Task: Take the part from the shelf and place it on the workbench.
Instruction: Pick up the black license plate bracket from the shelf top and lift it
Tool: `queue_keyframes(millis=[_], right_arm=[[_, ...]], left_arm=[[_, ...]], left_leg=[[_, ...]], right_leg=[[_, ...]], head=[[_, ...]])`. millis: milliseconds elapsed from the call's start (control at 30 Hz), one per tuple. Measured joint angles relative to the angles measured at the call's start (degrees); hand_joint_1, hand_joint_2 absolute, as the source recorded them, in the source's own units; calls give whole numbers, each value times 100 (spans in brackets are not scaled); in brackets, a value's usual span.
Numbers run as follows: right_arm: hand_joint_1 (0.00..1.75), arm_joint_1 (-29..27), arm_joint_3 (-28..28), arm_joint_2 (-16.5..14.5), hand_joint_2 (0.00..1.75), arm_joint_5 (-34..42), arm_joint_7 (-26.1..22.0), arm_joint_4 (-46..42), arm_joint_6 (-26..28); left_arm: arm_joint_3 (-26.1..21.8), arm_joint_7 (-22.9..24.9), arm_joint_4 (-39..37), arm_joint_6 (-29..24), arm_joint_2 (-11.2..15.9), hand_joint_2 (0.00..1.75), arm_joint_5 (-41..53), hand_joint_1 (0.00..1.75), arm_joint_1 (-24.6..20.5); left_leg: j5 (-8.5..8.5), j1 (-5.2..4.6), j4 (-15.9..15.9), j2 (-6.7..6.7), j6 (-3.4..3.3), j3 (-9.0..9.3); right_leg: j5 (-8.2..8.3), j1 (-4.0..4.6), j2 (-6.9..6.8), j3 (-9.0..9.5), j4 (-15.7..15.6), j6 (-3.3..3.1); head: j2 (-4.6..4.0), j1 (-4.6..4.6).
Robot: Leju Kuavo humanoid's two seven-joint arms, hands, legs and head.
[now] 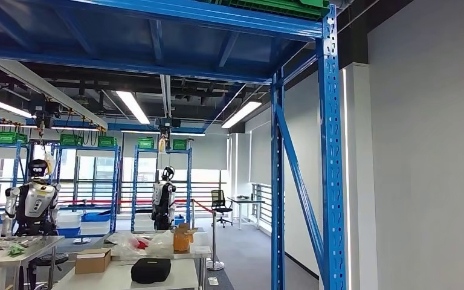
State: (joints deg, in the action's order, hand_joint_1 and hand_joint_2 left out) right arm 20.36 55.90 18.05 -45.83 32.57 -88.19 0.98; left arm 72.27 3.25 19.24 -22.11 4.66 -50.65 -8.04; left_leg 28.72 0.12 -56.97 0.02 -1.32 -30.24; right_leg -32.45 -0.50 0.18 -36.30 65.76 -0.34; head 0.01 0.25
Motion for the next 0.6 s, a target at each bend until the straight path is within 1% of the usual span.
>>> queue_keyframes(millis=[33,67,100,133,167,200,233,267,300,333,400,433,467,500,533,567,600], right_arm=[[0,-5,0,1,0,0,0,3,1],[0,-14,1,1,0,0,0,7,0],[0,-21,1,1,0,0,0,11,0],[0,-24,0,1,0,0,0,14,0],[0,-23,-2,2,0,0,0,16,0],[0,-22,-3,3,0,0,0,17,1],[0,-19,-4,3,0,0,0,18,1],[0,-17,-5,3,0,0,-1,18,1],[0,-17,-5,2,0,0,-2,18,4],[0,-18,-7,3,0,0,-3,18,7],[0,-18,-14,5,0,0,-7,16,13],[0,-15,-16,4,0,0,-10,15,15],[0,-14,-18,1,0,0,-13,15,17],[0,-17,-17,-2,0,0,-15,14,20],[0,-23,-16,-4,0,0,-16,14,22],[0,-33,-15,-3,0,0,-15,15,22],[0,-42,-14,-3,0,0,-15,15,22]], left_arm=[[-6,0,1,3,-7,0,1,0,2],[-11,0,1,5,-13,0,1,0,4],[-16,1,0,6,-18,0,1,0,8],[-22,1,1,6,-18,0,3,0,11],[-27,1,1,6,-19,0,5,0,13],[-32,1,1,7,-20,0,9,0,14],[-36,1,1,7,-21,0,13,0,11],[-39,1,0,8,-22,0,15,0,6],[-40,1,-1,9,-22,0,20,0,1],[-42,1,-1,9,-23,0,23,0,-3],[-43,2,-1,10,-21,0,27,0,-5],[-43,3,-2,10,-20,0,30,0,-7],[-43,4,-2,11,-18,0,33,0,-9],[-44,6,-3,12,-17,0,37,0,-9],[-44,5,-3,13,-17,0,45,0,-8],[-45,4,-4,13,-17,0,52,0,-13],[-46,5,-4,13,-17,0,58,0,-19]], left_leg=[[0,2,2,0,-10,4],[8,2,0,0,-10,7],[19,2,-1,-1,-8,15],[34,4,-3,-2,1,31],[56,7,-7,-3,15,55],[83,10,-16,-4,36,82],[114,0,-32,-4,64,97],[138,-7,-44,-4,96,103],[157,-16,-53,-3,125,103],[166,-22,-51,-1,154,101],[200,-14,-45,0,210,119],[264,-9,-116,-1,242,96],[380,1,-309,-3,273,15],[530,16,-617,-4,302,-127],[690,29,-1009,-3,323,-322],[802,40,-1369,-3,340,-514],[820,46,-1588,-3,349,-645]], right_leg=[[-137,-8,1,-187,348,21],[-211,-16,0,-361,643,40],[-187,-24,-1,-468,791,57],[-54,-30,-2,-477,733,67],[164,-35,-5,-382,470,69],[381,-37,-7,-225,96,61],[522,-31,-8,-68,-245,46],[587,-23,-4,40,-479,15],[580,-13,2,94,-593,-18],[549,-2,10,105,-613,-54],[542,-16,18,124,-649,-126],[544,-30,15,147,-676,-159],[546,-47,10,173,-701,-186],[543,-53,5,193,-717,-206],[536,-55,0,203,-721,-221],[528,-53,-3,210,-720,-228],[519,-51,-2,220,-720,-231]], head=[[-1,-8],[-1,-14],[-1,-24],[-1,-28],[-1,-33],[-1,-40],[-1,-35],[-1,-32],[-1,-28],[-1,-19],[0,-21],[-1,-16],[-1,-9],[-1,3],[-1,16],[-1,21],[-1,26]])
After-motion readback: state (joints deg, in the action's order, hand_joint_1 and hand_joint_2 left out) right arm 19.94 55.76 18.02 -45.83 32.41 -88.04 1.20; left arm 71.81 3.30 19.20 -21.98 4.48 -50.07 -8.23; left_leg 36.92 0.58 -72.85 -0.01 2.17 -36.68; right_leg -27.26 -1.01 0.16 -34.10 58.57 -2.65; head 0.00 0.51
